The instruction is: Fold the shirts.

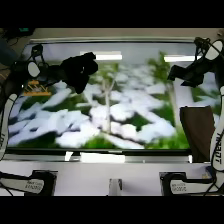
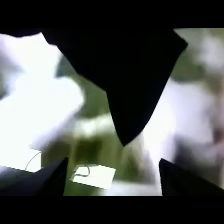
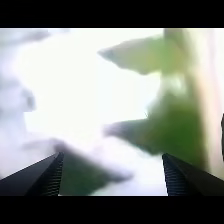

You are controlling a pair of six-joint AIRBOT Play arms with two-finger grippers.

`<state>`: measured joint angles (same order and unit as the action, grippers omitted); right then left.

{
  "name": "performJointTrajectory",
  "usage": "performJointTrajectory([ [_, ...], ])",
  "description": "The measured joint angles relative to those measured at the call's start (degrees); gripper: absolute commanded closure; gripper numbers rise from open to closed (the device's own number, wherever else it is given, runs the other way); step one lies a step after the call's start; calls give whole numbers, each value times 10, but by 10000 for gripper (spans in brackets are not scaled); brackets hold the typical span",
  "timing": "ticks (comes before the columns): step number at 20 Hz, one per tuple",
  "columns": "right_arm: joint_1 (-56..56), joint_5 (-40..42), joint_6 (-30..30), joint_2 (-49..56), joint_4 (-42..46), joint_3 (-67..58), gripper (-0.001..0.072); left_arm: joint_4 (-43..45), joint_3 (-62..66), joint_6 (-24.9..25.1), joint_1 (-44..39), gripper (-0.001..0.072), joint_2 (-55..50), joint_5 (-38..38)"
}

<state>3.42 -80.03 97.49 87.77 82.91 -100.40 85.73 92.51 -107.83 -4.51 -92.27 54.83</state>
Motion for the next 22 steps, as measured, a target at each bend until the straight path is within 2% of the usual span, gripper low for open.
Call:
performJointTrajectory([
  [5,0,28,0,2,-29,0,56,-146,142,-11,97,-13,-148,13],
  [7,0,35,0,5,-42,0,56,-177,160,-11,110,-13,-187,7],
  [13,0,37,0,27,-100,0,56,-279,178,37,106,-13,-268,-68],
  [14,0,34,0,29,-109,0,56,-288,179,40,104,22,-278,-76],
  [15,0,31,0,31,-117,0,56,-294,179,41,103,301,-287,-84],
  [16,0,22,0,32,-122,1,56,-301,180,41,102,640,-292,-94],
  [17,0,17,-3,33,-126,0,56,-308,181,41,101,667,-295,-104],
  [20,0,3,-25,35,-134,0,56,-316,181,40,102,670,-287,-115],
  [22,0,-1,-35,35,-135,0,56,-320,182,65,101,671,-262,-124],
])
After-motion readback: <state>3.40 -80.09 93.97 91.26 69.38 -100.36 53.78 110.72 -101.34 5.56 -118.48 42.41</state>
